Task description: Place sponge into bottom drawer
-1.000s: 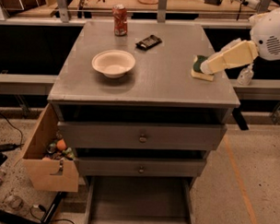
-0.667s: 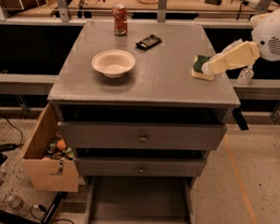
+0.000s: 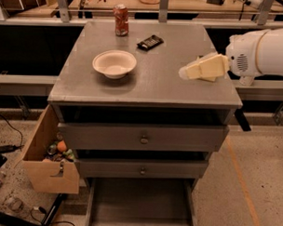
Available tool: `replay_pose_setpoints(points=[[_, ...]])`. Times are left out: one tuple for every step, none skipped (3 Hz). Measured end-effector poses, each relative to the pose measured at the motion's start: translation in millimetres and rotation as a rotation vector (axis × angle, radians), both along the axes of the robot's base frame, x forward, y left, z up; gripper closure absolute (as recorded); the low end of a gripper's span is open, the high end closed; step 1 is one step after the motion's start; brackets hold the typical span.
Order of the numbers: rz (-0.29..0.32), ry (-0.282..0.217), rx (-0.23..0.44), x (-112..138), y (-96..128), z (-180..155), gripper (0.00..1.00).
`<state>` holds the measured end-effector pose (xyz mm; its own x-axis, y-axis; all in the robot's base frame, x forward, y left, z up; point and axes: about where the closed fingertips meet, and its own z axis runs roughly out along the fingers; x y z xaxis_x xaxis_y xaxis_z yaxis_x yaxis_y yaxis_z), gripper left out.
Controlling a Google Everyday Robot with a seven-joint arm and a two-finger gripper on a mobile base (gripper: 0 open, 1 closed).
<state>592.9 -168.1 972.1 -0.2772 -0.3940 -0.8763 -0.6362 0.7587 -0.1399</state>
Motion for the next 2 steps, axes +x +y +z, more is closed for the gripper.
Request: replay_pose_setpoints(points=[[-0.059, -0.017, 0.129, 32.9, 16.2, -30.5, 0.00], [-0.108, -0.052, 0.158, 63.9, 22.0, -39.8, 0.00]])
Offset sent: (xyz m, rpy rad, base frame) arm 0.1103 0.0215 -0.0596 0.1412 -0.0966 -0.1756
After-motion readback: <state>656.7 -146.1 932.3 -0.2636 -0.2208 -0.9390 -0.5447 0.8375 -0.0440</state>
